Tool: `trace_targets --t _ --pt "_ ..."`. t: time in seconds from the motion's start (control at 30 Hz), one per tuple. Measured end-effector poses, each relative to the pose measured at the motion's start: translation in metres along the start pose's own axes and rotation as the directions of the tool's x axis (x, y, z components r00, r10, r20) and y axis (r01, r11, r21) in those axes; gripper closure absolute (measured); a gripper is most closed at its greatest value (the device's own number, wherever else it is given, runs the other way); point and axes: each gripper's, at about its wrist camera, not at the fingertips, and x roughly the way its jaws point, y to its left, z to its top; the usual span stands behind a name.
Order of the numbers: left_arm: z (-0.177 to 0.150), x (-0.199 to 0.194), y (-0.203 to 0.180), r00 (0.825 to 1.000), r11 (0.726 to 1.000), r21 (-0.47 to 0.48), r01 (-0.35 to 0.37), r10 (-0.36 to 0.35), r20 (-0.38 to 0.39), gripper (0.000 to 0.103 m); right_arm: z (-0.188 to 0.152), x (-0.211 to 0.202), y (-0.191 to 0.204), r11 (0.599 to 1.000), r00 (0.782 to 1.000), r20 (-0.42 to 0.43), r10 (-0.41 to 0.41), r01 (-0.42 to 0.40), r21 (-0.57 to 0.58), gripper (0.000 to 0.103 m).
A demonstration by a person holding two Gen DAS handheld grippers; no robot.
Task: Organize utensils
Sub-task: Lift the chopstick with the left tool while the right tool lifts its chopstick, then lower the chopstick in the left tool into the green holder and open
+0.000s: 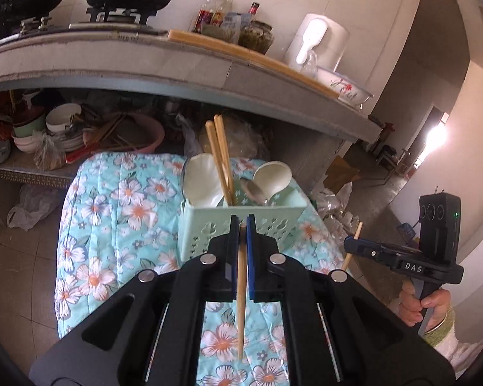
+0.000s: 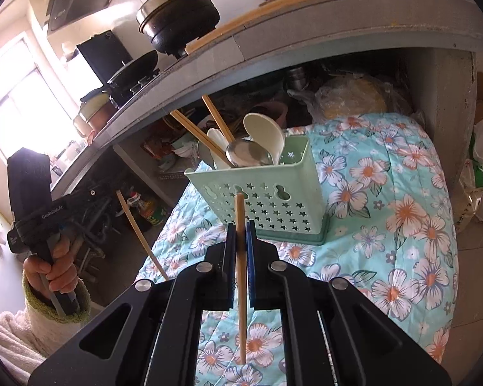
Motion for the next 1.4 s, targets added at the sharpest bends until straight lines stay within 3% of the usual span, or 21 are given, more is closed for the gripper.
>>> trace_targets --t 0.2,0.47,0.77,0.97,1.4 --pt "0.04 -0.027 -0.018 0.984 1.0 0.021 0.017 -0.021 0.176 0.099 0.005 -0.015 0.001 1.0 0.999 0.039 -0.003 0.003 -0.003 0.097" --pt "0.089 -0.048 -0.034 0.925 0.999 0.015 0.039 -0.042 0.377 0.099 0.0 -0.014 -0.004 1.0 1.0 0.031 -0.007 0.006 0.014 0.097" --pt "0.113 -0.029 -0.022 0.893 0.999 -0.02 -0.046 0.05 0.447 0.099 0.002 -0.012 -0.006 1.0 1.0 0.022 -0.011 0.011 0.015 0.097" --pt "0.115 -0.011 -0.007 0.895 0.997 -0.053 -0.057 0.075 0.441 0.099 0.001 -0.01 -0.008 1.0 1.0 0.013 -0.014 0.014 0.016 0.097" --pt "0.101 0.023 0.007 0.919 0.996 -0.079 -0.051 0.077 0.386 0.099 0.002 -0.006 -0.007 1.0 1.0 0.001 -0.018 0.018 0.009 0.097"
